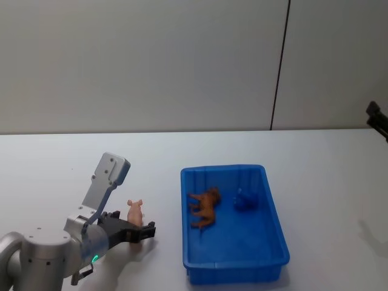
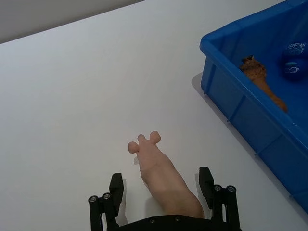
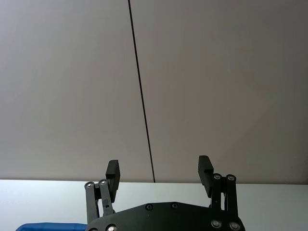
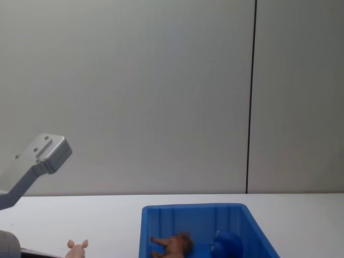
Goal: Pick up the two dolls from the table and place them into the box.
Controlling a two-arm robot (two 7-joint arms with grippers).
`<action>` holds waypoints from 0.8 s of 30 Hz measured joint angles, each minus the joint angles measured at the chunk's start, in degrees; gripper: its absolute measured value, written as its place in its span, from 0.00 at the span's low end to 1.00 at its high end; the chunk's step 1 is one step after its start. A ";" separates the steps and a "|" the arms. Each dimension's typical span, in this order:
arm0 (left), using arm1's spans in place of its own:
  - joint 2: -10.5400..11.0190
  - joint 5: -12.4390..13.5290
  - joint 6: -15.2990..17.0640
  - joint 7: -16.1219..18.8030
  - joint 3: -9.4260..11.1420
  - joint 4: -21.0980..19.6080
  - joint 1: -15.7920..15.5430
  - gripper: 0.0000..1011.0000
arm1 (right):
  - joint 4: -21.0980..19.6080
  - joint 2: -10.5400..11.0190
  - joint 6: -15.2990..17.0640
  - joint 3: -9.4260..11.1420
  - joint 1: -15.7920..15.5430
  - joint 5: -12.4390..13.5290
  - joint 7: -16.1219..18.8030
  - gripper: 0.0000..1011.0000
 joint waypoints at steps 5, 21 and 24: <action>-0.40 0.13 0.31 -0.24 0.05 0.99 -0.50 0.91 | 0.00 0.00 -0.01 0.00 0.00 0.00 0.00 0.99; -1.04 0.33 0.71 -0.67 0.13 2.51 -1.31 0.54 | 0.01 0.00 -0.01 -0.01 0.00 0.00 0.00 0.99; -1.07 0.36 0.67 -0.70 0.13 2.55 -1.34 0.52 | 0.01 0.00 -0.01 0.00 -0.01 0.00 0.00 0.99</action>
